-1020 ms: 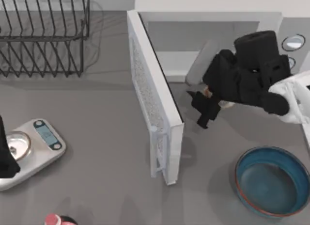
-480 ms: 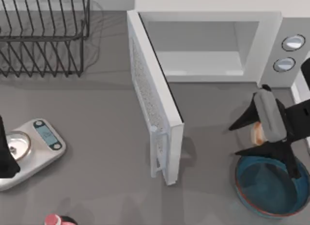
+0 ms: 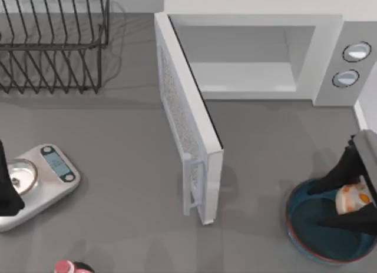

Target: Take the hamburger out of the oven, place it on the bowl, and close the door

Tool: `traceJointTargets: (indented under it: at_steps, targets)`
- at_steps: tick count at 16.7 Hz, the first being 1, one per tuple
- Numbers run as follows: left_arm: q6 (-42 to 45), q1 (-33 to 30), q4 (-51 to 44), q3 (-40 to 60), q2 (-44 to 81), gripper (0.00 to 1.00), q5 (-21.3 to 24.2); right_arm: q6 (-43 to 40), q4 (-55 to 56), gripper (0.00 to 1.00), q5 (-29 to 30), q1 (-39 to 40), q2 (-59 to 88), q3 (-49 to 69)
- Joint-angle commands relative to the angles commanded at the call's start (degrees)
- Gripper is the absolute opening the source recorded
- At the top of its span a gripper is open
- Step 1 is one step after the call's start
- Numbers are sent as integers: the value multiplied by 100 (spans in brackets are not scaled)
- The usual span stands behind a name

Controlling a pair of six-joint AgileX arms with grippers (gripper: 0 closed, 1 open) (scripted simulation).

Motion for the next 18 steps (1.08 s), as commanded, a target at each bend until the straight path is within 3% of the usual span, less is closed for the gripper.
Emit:
traceJointTargets:
  at_steps: [7, 14, 18]
  targets:
    - [0, 0, 0, 0, 0, 100, 0, 202, 233, 0, -4, 106, 3, -57]
    - [0, 0, 0, 0, 0, 100, 0, 1441, 2134, 0, -121, 623, 124, -586]
    - [0, 0, 0, 0, 0, 100, 0, 1682, 2405, 0, -128, 725, 182, -711]
